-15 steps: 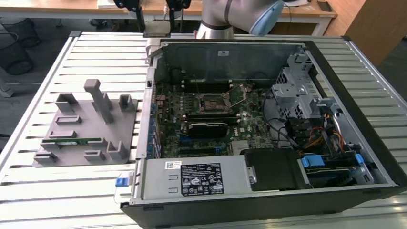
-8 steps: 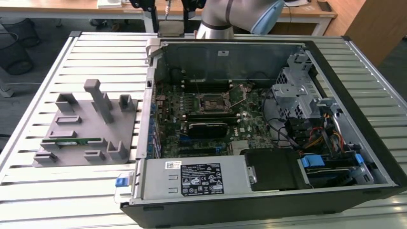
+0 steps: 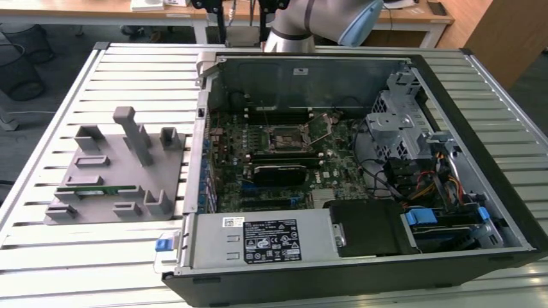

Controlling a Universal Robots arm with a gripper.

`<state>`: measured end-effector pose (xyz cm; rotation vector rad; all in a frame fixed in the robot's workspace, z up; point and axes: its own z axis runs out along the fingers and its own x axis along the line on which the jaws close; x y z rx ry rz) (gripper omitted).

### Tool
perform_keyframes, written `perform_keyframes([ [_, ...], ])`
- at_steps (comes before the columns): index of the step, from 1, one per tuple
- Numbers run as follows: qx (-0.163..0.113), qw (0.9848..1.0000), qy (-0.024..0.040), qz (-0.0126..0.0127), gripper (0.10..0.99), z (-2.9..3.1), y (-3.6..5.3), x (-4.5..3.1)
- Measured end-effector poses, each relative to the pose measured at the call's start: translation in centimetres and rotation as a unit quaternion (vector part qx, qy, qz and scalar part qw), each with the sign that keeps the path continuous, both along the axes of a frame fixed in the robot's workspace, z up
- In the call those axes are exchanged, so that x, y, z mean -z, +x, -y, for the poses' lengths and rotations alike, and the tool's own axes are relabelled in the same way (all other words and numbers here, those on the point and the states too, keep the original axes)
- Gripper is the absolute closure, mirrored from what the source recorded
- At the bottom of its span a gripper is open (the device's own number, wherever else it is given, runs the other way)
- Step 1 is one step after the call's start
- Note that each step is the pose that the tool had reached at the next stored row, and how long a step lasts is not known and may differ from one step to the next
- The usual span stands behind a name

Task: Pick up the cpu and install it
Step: 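Pick up the cpu and move it towards the insertion slot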

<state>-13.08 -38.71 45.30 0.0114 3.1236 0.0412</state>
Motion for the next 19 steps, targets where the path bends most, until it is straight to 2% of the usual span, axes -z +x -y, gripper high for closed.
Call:
perform_keyframes([
  [5, 0.000, 1.0000, 0.0000, 0.0000, 0.545, -0.71, 0.90, 0.06],
  [11, 0.000, 1.0000, 0.0001, 0.0000, 0.545, -2.01, 1.55, 0.58],
  [16, 0.000, 1.0000, -0.0009, 0.0000, 0.545, -2.18, 1.95, 1.34],
  [19, 0.000, 1.0000, -0.0020, 0.0000, 0.545, -2.24, 2.65, 1.69],
])
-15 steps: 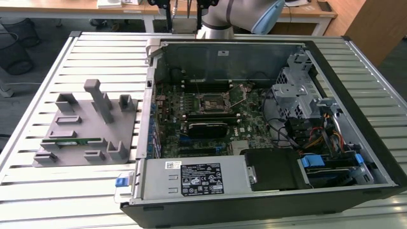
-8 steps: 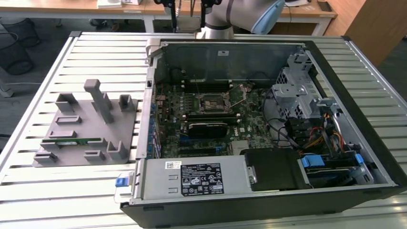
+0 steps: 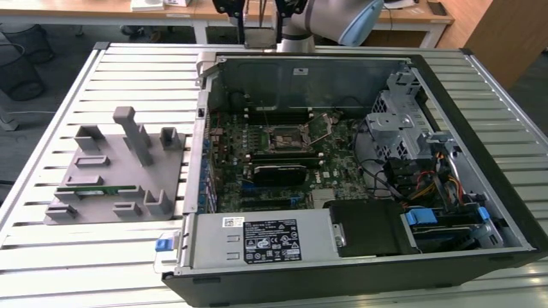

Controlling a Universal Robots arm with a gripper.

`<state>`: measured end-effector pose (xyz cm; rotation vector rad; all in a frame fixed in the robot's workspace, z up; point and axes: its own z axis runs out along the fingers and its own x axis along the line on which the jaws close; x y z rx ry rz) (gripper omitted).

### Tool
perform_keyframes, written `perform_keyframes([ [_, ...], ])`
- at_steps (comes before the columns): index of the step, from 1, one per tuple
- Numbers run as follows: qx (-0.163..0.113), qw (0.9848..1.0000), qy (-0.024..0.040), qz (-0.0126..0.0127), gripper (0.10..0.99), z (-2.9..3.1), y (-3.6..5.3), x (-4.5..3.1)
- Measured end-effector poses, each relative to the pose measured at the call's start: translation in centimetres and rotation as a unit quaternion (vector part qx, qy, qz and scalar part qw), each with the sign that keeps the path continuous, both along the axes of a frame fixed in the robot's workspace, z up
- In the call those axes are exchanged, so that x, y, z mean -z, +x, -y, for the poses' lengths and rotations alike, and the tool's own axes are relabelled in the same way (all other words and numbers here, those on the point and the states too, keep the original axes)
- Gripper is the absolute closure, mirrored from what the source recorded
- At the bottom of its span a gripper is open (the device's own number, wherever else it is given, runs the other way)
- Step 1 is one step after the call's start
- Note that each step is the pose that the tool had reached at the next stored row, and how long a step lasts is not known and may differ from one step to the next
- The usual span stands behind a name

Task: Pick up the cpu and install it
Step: 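Pick up the cpu and move it towards the insertion slot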

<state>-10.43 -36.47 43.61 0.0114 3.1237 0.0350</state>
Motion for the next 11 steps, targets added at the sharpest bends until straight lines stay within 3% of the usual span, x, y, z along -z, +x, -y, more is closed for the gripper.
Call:
perform_keyframes([
  [11, 0.000, 1.0000, 0.0000, 0.0000, 0.545, -0.19, 4.89, 1.11],
])
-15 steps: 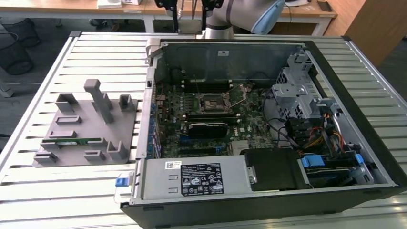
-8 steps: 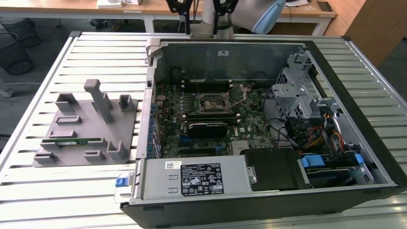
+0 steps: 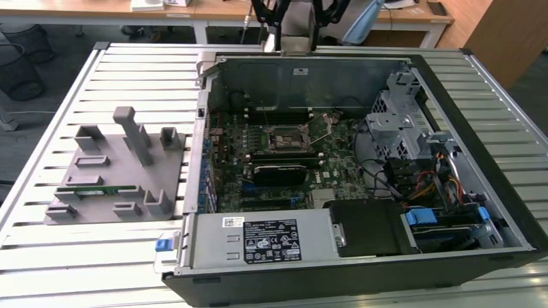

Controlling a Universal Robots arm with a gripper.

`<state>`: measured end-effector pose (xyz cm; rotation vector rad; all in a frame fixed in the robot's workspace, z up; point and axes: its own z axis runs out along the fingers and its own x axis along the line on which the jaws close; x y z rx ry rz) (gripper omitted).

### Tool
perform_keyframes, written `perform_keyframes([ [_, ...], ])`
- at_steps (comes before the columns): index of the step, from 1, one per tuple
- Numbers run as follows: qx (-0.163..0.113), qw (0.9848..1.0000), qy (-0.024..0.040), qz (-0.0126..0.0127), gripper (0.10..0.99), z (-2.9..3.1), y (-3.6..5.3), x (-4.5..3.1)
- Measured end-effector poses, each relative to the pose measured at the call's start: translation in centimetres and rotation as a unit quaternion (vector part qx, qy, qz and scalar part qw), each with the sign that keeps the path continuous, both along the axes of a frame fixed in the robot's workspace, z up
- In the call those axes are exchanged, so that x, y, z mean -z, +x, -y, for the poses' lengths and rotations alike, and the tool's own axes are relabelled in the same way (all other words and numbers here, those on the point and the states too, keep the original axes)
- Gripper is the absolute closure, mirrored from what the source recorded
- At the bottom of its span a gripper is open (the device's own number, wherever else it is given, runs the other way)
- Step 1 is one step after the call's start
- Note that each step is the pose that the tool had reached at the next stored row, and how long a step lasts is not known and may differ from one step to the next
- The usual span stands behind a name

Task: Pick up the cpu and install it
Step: 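Pick up the cpu and move it towards the insertion slot, then place the cpu into insertion slot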

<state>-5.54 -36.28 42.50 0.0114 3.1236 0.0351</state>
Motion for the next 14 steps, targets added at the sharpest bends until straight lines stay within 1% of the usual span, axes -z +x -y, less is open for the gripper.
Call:
perform_keyframes([
  [2, 0.000, 1.0000, -0.0001, -0.0001, 0.545, -0.06, 0.77, 0.08],
  [3, 0.000, 1.0000, 0.0000, 0.0000, 0.545, -0.05, 0.91, 0.11],
  [6, 0.001, 1.0000, -0.0003, 0.0000, 0.545, -0.06, 1.18, 0.11],
  [9, 0.007, 1.0000, -0.0027, 0.0000, 0.545, -0.05, 1.25, 0.12],
  [12, 0.024, 0.9997, -0.0043, -0.0001, 0.545, -0.05, 1.25, 0.15],
  [14, 0.038, 0.9993, -0.0046, -0.0001, 0.545, -0.05, 1.25, 0.17],
])
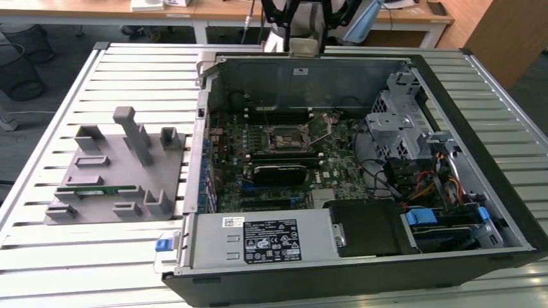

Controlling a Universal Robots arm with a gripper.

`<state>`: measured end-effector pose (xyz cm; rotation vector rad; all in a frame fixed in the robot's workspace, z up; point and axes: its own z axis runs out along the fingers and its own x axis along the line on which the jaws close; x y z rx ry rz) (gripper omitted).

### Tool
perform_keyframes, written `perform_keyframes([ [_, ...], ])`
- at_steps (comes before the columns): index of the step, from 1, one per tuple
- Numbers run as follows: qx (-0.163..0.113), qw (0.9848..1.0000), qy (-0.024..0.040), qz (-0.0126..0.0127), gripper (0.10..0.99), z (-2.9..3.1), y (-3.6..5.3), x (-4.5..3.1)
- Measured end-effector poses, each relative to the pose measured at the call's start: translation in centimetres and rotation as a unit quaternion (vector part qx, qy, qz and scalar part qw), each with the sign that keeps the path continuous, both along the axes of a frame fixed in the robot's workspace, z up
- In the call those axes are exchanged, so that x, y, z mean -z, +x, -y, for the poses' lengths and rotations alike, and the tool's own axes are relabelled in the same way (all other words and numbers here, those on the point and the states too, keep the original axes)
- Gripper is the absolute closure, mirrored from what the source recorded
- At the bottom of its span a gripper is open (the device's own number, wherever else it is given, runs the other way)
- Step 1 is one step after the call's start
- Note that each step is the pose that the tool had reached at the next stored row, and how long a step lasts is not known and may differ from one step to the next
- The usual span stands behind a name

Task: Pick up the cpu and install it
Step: 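Place the cpu into insertion slot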

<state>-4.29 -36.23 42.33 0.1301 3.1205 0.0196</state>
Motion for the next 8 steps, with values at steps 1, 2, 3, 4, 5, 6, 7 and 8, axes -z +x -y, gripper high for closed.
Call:
perform_keyframes([
  [1, 0.008, 1.0000, 0.0000, 0.0000, 0.545, 0.00, 0.00, 0.01],
  [2, 0.015, 0.9999, 0.0000, 0.0000, 0.545, 0.00, 0.00, 0.01],
  [3, 0.020, 0.9998, 0.0000, 0.0000, 0.545, 0.00, 0.00, 0.02],
  [4, 0.026, 0.9997, 0.0000, 0.0001, 0.545, 0.00, 0.00, 0.03],
  [5, 0.032, 0.9995, 0.0000, 0.0000, 0.545, 0.00, 0.00, 0.03],
  [6, 0.037, 0.9993, 0.0000, 0.0000, 0.545, 0.00, 0.00, 0.03],
  [7, 0.043, 0.9991, 0.0000, 0.0000, 0.545, 0.00, 0.00, 0.04],
  [8, 0.049, 0.9988, 0.0000, 0.0000, 0.545, 0.00, 0.00, 0.05],
])
